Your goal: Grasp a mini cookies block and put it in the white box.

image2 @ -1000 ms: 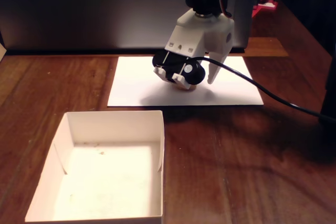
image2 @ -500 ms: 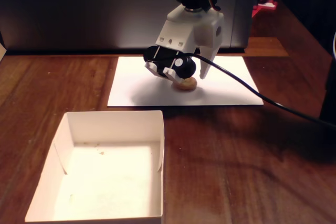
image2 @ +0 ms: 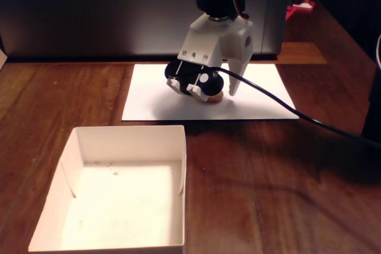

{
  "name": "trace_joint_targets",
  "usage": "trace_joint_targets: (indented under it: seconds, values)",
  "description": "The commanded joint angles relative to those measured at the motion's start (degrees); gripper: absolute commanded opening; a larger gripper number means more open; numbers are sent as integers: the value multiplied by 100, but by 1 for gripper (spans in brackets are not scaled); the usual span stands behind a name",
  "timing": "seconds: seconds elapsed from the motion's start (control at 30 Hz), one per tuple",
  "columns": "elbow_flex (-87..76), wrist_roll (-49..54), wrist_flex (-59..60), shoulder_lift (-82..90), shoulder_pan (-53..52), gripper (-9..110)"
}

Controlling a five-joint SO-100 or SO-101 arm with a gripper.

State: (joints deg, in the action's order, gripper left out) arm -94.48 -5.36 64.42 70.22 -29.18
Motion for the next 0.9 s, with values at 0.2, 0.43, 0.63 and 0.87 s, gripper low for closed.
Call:
trace_joint_targets:
  seconds: [0.2,0.43,0.63,0.87]
  values:
    - [527,-123,26,26,-97,38]
    - [536,-202,44,-97,-132,38]
    - [650,-211,44,-167,-141,38]
    - [1020,-149,281,-413,-141,38]
